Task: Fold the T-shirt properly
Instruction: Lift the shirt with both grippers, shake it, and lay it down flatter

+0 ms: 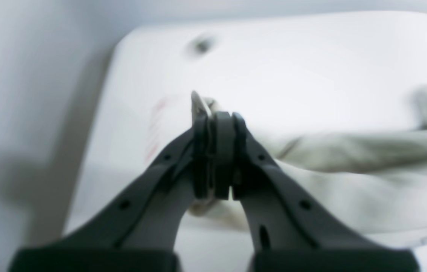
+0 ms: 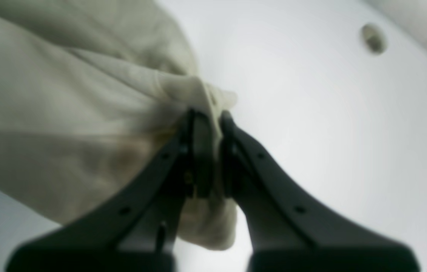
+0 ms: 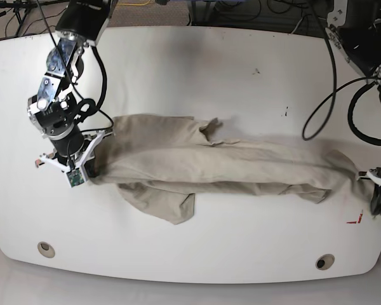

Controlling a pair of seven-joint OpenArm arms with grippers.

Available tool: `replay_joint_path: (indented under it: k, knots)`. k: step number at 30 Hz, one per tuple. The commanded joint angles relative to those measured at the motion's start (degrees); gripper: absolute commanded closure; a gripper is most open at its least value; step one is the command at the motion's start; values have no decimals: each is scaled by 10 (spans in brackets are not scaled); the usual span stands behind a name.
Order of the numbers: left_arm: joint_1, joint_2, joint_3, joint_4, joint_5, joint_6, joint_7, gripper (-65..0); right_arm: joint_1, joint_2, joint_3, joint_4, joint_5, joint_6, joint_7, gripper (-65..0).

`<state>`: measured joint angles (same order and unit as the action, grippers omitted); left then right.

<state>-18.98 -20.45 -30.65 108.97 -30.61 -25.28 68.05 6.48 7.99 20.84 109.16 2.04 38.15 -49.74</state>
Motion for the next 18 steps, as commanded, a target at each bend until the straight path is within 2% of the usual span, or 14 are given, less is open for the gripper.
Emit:
replay_joint_path:
  k: [1,5,10,18]
  knots:
    - [-57,1,5,4,22,5,-17,0,55,18,1,-12,3,1,3,0]
    - [-119,19,23,-11,43,5,-6,0,115,45,0,-40,8,1,-1,0]
    - [-198,20,41,-24,71,5,-3,0,191,69,-3,-67,9,2,-2,-2]
    - [-342,16,45,-62,77,5,-1,0,311,124,-61,-98,9,2,-5,-2]
